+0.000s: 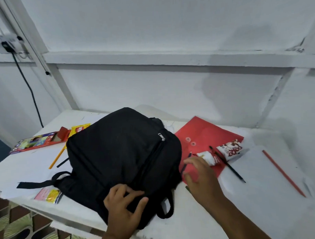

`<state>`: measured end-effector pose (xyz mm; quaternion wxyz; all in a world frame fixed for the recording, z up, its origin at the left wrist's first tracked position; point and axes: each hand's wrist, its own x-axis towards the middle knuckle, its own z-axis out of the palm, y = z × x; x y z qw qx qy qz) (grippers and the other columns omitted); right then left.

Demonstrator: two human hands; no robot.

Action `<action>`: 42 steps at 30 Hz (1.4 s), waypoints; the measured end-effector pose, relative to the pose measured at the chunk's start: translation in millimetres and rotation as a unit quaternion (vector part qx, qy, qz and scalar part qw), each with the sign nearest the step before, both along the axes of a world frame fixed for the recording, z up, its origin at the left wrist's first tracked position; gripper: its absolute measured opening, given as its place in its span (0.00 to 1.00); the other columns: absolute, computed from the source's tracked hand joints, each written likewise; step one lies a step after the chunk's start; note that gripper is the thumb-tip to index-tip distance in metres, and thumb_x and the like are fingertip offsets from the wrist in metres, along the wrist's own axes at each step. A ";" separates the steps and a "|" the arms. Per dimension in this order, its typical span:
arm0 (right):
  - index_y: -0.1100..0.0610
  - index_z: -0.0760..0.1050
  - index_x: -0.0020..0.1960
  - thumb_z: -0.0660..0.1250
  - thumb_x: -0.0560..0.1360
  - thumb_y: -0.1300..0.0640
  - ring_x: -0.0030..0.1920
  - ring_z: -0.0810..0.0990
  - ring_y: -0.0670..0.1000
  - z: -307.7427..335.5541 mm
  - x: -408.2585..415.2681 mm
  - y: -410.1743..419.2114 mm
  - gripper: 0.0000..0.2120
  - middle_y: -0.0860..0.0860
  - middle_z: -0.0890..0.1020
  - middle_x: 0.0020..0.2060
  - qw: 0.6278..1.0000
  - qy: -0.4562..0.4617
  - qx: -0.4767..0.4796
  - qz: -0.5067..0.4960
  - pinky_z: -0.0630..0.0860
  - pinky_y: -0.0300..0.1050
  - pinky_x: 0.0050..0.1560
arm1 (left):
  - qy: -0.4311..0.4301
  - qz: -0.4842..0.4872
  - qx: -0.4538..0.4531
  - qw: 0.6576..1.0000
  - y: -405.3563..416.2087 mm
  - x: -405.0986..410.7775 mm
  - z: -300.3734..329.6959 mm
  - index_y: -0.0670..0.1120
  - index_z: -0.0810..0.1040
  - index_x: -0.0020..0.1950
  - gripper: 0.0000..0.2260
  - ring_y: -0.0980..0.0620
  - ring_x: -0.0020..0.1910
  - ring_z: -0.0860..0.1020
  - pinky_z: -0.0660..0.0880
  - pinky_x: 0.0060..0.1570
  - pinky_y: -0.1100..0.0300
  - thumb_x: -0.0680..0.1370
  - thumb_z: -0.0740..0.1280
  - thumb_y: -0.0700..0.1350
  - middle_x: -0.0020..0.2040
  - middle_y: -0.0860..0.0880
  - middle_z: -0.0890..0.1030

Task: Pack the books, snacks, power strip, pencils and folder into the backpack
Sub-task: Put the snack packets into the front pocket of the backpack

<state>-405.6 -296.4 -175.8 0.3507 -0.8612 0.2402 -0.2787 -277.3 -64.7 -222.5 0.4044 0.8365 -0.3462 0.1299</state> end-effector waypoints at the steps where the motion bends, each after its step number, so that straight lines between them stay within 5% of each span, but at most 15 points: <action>1: 0.51 0.77 0.58 0.65 0.71 0.58 0.63 0.71 0.43 -2.7 -4.7 -7.6 0.16 0.46 0.76 0.60 1.000 0.009 -0.017 -0.013 0.65 0.35 0.66 | -0.009 0.006 0.017 1.000 -4.2 -2.2 -4.6 0.59 0.85 0.43 0.16 0.51 0.51 0.73 0.72 0.48 0.42 0.75 0.64 0.67 0.43 0.60 0.73; 4: 0.52 0.71 0.69 0.67 0.71 0.58 0.76 0.59 0.56 -20.2 -13.3 -33.7 0.27 0.54 0.64 0.75 0.992 0.079 -0.087 -0.044 0.61 0.51 0.72 | -0.005 0.045 0.083 0.996 -18.7 -10.6 -4.8 0.61 0.81 0.41 0.13 0.51 0.55 0.70 0.66 0.51 0.46 0.73 0.63 0.67 0.45 0.60 0.72; 8: 0.54 0.58 0.78 0.69 0.75 0.51 0.79 0.52 0.59 -50.0 -24.3 -49.8 0.36 0.54 0.57 0.79 0.982 0.155 -0.094 -0.055 0.64 0.60 0.73 | 0.004 0.076 0.139 0.987 -35.2 -23.2 -4.6 0.62 0.79 0.44 0.12 0.51 0.58 0.68 0.60 0.55 0.49 0.73 0.61 0.67 0.48 0.61 0.70; 13: 0.58 0.63 0.75 0.71 0.74 0.53 0.71 0.66 0.54 -64.3 -34.0 -50.2 0.33 0.53 0.68 0.71 0.991 0.081 -0.094 -0.050 0.70 0.51 0.68 | 0.022 0.083 0.149 0.985 -34.5 -25.5 -4.9 0.62 0.78 0.46 0.12 0.52 0.59 0.67 0.60 0.58 0.48 0.74 0.60 0.66 0.50 0.61 0.69; 19: 0.57 0.71 0.71 0.70 0.76 0.62 0.60 0.70 0.48 -60.8 -37.5 -49.6 0.24 0.51 0.71 0.60 0.994 0.017 -0.101 -0.042 0.77 0.45 0.60 | 0.067 0.081 0.144 0.984 -35.3 -25.1 0.9 0.63 0.78 0.48 0.13 0.54 0.60 0.67 0.60 0.59 0.49 0.72 0.60 0.67 0.51 0.63 0.71; 22: 0.56 0.72 0.70 0.63 0.80 0.58 0.59 0.71 0.43 -50.9 -40.0 -46.1 0.19 0.48 0.71 0.62 0.998 -0.041 -0.026 -0.048 0.70 0.26 0.56 | 0.127 0.081 0.087 0.985 -34.1 -22.8 14.1 0.63 0.75 0.62 0.18 0.57 0.58 0.70 0.59 0.64 0.49 0.75 0.60 0.66 0.49 0.63 0.76; 25: 0.55 0.72 0.68 0.60 0.81 0.55 0.61 0.72 0.39 -42.1 -44.8 -40.1 0.16 0.48 0.74 0.64 0.994 -0.079 0.039 -0.071 0.67 0.21 0.55 | 0.163 0.107 0.033 0.980 -31.1 -7.6 36.5 0.58 0.70 0.71 0.21 0.59 0.49 0.77 0.65 0.66 0.44 0.79 0.67 0.58 0.42 0.59 0.80; 27: 0.52 0.71 0.67 0.59 0.81 0.53 0.59 0.74 0.35 -36.9 -47.7 -37.9 0.16 0.47 0.76 0.62 0.992 -0.089 0.051 -0.076 0.69 0.22 0.54 | 0.086 0.132 0.062 0.986 -29.0 4.9 49.9 0.55 0.74 0.67 0.21 0.55 0.45 0.78 0.70 0.58 0.44 0.76 0.72 0.54 0.40 0.58 0.79; 29: 0.51 0.71 0.68 0.58 0.80 0.50 0.59 0.75 0.38 -30.0 -44.9 -39.3 0.18 0.45 0.76 0.61 0.992 -0.087 0.053 -0.080 0.74 0.29 0.54 | 0.018 0.162 0.099 0.982 -29.4 17.7 58.6 0.54 0.78 0.62 0.21 0.48 0.52 0.75 0.66 0.54 0.46 0.71 0.77 0.55 0.46 0.56 0.77; 32: 0.51 0.69 0.72 0.57 0.82 0.49 0.63 0.73 0.43 -12.5 -31.2 -39.2 0.20 0.42 0.74 0.64 0.990 -0.089 0.059 -0.092 0.76 0.41 0.58 | 0.026 0.153 0.181 0.971 -33.8 37.9 57.8 0.57 0.76 0.63 0.30 0.44 0.66 0.66 0.64 0.60 0.41 0.64 0.78 0.63 0.63 0.52 0.72; 34: 0.50 0.70 0.71 0.57 0.83 0.51 0.60 0.74 0.37 3.2 -18.3 -31.5 0.18 0.41 0.75 0.61 0.986 -0.105 0.075 -0.101 0.75 0.38 0.58 | 0.038 0.133 0.230 0.963 -35.8 46.1 50.3 0.59 0.75 0.64 0.33 0.43 0.69 0.63 0.64 0.61 0.39 0.63 0.78 0.65 0.68 0.50 0.69; 37: 0.50 0.72 0.67 0.60 0.83 0.57 0.58 0.75 0.32 24.3 4.0 -11.4 0.14 0.44 0.78 0.57 0.981 -0.140 0.097 -0.093 0.74 0.28 0.53 | 0.013 0.112 0.216 0.970 -34.4 58.2 41.8 0.57 0.81 0.60 0.25 0.44 0.64 0.67 0.67 0.55 0.41 0.65 0.79 0.60 0.63 0.51 0.72; 40: 0.48 0.73 0.67 0.60 0.82 0.50 0.63 0.76 0.41 27.9 27.6 8.1 0.15 0.44 0.79 0.62 0.981 -0.144 0.106 -0.076 0.76 0.43 0.62 | -0.006 0.075 0.154 0.985 -29.0 73.8 49.8 0.56 0.85 0.52 0.11 0.51 0.52 0.72 0.68 0.48 0.50 0.71 0.77 0.54 0.51 0.57 0.76; 42: 0.45 0.72 0.67 0.59 0.82 0.47 0.65 0.73 0.37 28.8 39.7 21.7 0.14 0.35 0.76 0.62 0.983 -0.146 0.083 -0.069 0.74 0.39 0.64 | 0.030 0.022 0.100 0.994 -25.6 83.3 63.1 0.53 0.85 0.48 0.05 0.56 0.45 0.74 0.73 0.45 0.54 0.74 0.74 0.51 0.44 0.60 0.77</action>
